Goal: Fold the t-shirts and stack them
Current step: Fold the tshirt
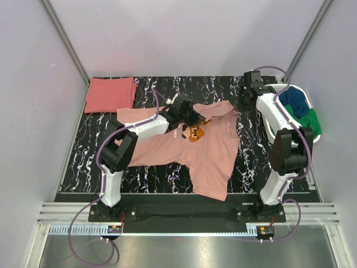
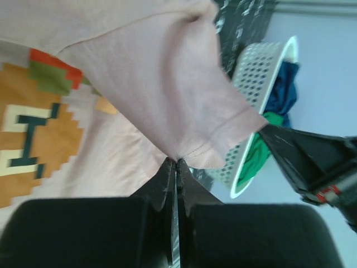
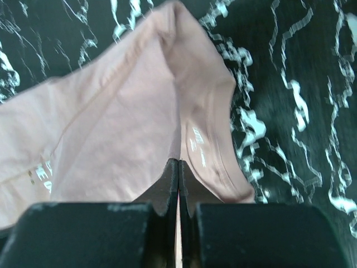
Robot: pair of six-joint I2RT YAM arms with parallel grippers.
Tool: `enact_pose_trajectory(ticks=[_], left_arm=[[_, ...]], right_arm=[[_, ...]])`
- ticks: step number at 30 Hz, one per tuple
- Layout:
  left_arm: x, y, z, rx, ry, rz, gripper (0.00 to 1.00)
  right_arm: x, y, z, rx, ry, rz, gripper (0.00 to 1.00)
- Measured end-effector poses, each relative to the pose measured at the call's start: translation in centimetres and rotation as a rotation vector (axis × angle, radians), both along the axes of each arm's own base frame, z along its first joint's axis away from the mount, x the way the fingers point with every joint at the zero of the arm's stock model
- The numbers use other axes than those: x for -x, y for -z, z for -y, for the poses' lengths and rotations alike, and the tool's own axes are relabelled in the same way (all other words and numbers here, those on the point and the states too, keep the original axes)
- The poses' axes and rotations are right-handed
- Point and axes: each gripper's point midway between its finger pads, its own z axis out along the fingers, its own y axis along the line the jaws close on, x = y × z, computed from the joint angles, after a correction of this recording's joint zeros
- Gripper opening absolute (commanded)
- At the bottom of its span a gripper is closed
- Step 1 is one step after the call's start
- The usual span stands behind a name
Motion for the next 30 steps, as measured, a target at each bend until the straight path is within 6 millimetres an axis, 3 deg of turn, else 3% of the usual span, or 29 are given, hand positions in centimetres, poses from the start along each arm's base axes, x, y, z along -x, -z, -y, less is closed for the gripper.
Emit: enact_pose_trajectory(ticks=[7, 12, 16, 18, 20, 23, 25, 28, 30], left_arm=[[2.6, 3.7, -1.2, -0.085, 0.072, -0.075, 0.0], [4.3, 5.9, -2.0, -0.123, 0.114, -0.117, 0.02], [4.8, 6.4, -2.2, -0.142, 0.142, -0.127, 0.28], [5.0, 6.8, -2.4, -0.16, 0.159, -0.133, 0.37], [5.3, 7.1, -2.9, -0.184, 0.173, -0.142, 0.48], [5.5, 7.6, -4.0, -0.221, 0.192, -0.156, 0.51], [4.8, 7.7, -5.9, -0.248, 0.182, -0.164, 0.52], [3.3, 7.2, -10.6, -0.303, 0.135, -0.16, 0.52], [2.4, 6.5, -15.3, -0.352, 0.066, -0.155, 0.52]], right_arm=[[3.8, 0.8, 0.8, 0.008, 0.029, -0.041, 0.0], [6.9, 4.5, 1.0, 0.007, 0.043, -0.133, 0.0], [8.7, 7.1, 1.1, 0.006, 0.051, -0.188, 0.09], [9.1, 7.7, 1.2, 0.008, 0.051, -0.203, 0.18], [9.0, 7.8, 1.2, 0.008, 0.05, -0.201, 0.26], [8.0, 7.3, 0.9, -0.003, 0.023, -0.165, 0.36], [6.9, 7.0, 0.5, -0.02, -0.005, -0.148, 0.4], [3.8, 6.4, 0.1, -0.048, -0.042, -0.104, 0.4], [2.0, 6.4, 0.2, -0.06, -0.055, -0.085, 0.4]])
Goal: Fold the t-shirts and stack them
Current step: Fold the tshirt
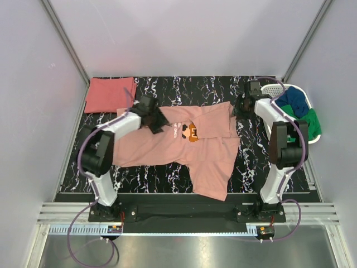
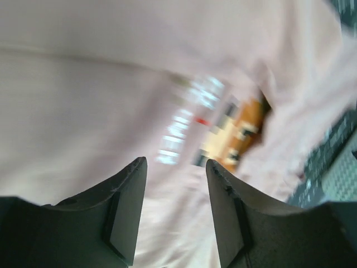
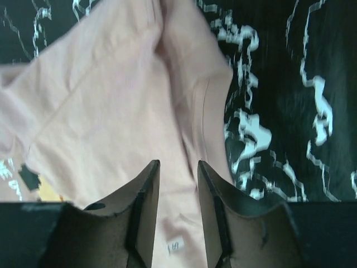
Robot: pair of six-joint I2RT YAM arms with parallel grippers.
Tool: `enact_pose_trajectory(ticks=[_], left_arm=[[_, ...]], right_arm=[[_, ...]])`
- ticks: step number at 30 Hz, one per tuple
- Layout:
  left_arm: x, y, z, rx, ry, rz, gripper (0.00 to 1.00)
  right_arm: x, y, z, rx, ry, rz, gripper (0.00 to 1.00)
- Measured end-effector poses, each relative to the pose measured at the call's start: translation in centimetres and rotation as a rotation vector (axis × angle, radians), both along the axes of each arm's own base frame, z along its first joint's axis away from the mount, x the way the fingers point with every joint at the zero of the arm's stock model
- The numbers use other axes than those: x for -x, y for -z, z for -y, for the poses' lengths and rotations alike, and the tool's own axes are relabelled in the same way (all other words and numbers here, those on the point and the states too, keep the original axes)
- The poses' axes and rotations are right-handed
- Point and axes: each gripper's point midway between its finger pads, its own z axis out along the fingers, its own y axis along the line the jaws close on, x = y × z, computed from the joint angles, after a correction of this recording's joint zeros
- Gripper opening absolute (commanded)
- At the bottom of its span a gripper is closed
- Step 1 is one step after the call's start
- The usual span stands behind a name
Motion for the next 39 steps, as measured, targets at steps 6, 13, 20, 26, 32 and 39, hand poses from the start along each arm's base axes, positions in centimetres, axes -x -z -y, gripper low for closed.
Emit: enact_pose_trajectory(ticks=[6, 13, 20, 26, 32, 39], left_arm=[[-1.0, -1.2, -13.2, -0.12, -0.22, 0.031, 0.53], [-0.8, 1.5, -19.3, -0.162, -0.321, -0.039, 0.5], [-1.0, 3.4, -21.6, -0.186, -0.365, -0.092, 0.48], [-1.5, 2.7, -24.0, -0.248, -0.407, -0.082, 0.51], [-1.8, 2.4, -24.8, -0.278, -0.392, -0.068, 0.51], [-2.2, 2.0, -25.0, -0.301, -0.363, -0.054, 0.52]], right_arm=[[-3.5, 1.8, 1.2, 0.01, 0.016, -0.004, 0.36], [-6.2, 5.3, 2.3, 0.042, 0.042, -0.048, 0.2], [-7.8, 5.9, 3.7, 0.06, 0.066, -0.048, 0.09], [-8.6, 5.7, 4.2, 0.068, 0.069, -0.055, 0.2], [-8.1, 5.4, 3.3, 0.021, 0.043, -0.069, 0.32], [-5.0, 1.8, 1.6, -0.078, 0.018, -0.066, 0.4]])
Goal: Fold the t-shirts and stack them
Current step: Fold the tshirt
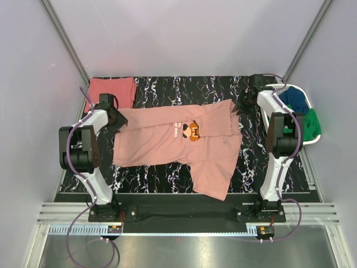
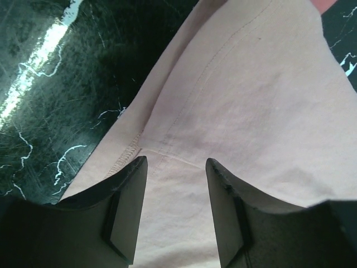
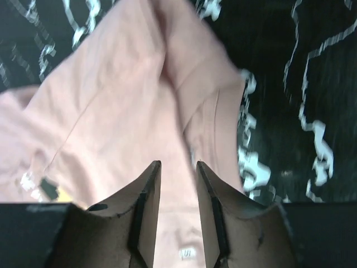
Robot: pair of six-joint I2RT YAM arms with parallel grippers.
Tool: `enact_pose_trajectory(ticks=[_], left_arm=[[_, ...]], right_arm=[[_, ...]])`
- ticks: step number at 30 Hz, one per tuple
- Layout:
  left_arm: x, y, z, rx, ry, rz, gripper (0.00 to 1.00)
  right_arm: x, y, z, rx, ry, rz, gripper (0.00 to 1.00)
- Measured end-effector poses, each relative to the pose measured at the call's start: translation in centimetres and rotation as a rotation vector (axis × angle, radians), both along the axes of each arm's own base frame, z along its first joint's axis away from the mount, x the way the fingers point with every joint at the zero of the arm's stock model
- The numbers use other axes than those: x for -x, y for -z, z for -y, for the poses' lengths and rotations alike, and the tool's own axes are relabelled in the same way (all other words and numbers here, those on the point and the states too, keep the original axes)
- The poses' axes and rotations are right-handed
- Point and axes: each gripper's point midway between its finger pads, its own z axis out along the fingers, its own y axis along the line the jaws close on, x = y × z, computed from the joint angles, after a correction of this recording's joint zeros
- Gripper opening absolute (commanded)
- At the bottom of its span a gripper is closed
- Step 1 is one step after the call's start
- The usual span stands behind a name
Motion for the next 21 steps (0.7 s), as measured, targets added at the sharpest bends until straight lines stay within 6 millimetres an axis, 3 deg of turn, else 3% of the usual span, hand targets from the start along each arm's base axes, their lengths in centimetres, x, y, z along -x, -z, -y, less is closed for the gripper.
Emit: enact_pose_trajectory(ticks=[5, 13, 21], left_arm=[[0.1, 0.0, -0.5, -0.03, 0.005, -0.002, 0.53], [0.1, 0.1, -0.6, -0.039, 0.022, -0.005, 0.49], [0.2, 1.1, -0.6, -0.042, 0.031, -0.029, 0.42]], right_arm=[[2.9, -1.4, -0.8, -0.045, -0.018, -0.006, 0.4], [7.5, 2.9, -1.1, -0.062, -0.024, -0.14, 0.4], [8.4, 4.2, -1.7, -0.094, -0.04, -0.15, 0.38]])
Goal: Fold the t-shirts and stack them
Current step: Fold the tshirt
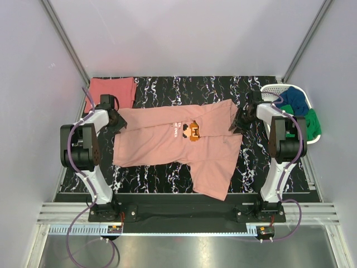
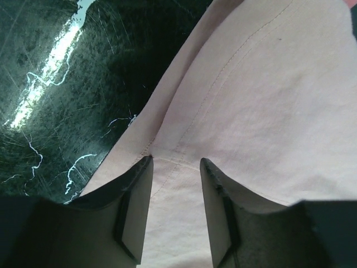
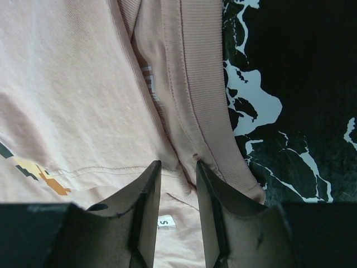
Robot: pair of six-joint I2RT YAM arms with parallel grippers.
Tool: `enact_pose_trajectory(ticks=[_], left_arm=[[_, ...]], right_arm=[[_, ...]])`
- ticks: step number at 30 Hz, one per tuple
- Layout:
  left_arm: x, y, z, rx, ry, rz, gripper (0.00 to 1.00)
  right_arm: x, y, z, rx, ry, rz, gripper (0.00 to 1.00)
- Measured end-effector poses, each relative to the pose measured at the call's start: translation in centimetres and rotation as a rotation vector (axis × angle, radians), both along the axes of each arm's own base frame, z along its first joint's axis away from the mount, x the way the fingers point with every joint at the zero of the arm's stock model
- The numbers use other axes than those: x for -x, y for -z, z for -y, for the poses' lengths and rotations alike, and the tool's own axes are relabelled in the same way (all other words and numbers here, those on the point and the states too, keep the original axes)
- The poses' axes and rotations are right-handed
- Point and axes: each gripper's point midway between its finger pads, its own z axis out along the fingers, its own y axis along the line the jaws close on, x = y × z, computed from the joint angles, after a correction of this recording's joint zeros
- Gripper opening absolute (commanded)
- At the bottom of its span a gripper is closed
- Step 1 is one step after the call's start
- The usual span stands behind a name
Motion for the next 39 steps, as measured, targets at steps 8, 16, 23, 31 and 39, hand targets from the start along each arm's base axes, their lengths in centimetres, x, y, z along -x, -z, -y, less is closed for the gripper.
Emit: enact_pose_trajectory(ticks=[8, 16, 23, 31, 39], left_arm=[[-0.3, 0.5, -0.1, -0.005, 0.004, -0.017, 0.23], [0.0, 0.5, -0.7, -0.037, 0.003, -0.031, 0.0], [-1.0, -0.7, -1.4, -0.071, -0.011, -0.01, 0.0], [-1.0, -1.1, -2.0, -0.101, -0.015, -0.016, 0.31], [0.8, 0.9, -2.2, -0.07, -0.023, -0.026, 0.35]], right_arm=[[-0.4, -0.1, -0.1, -0.004, -0.006, 0.021, 0.2], [-0.5, -0.1, -0.1, -0.002, -0.011, 0.027, 0.0], [-0.5, -0.3, 0.0, -0.001, -0.011, 0.023, 0.0], [-0.6, -0.6, -0.1, -0.002, -0.01, 0.023, 0.0], [-0.6, -0.7, -0.1, -0.002, -0.01, 0.025, 0.0]])
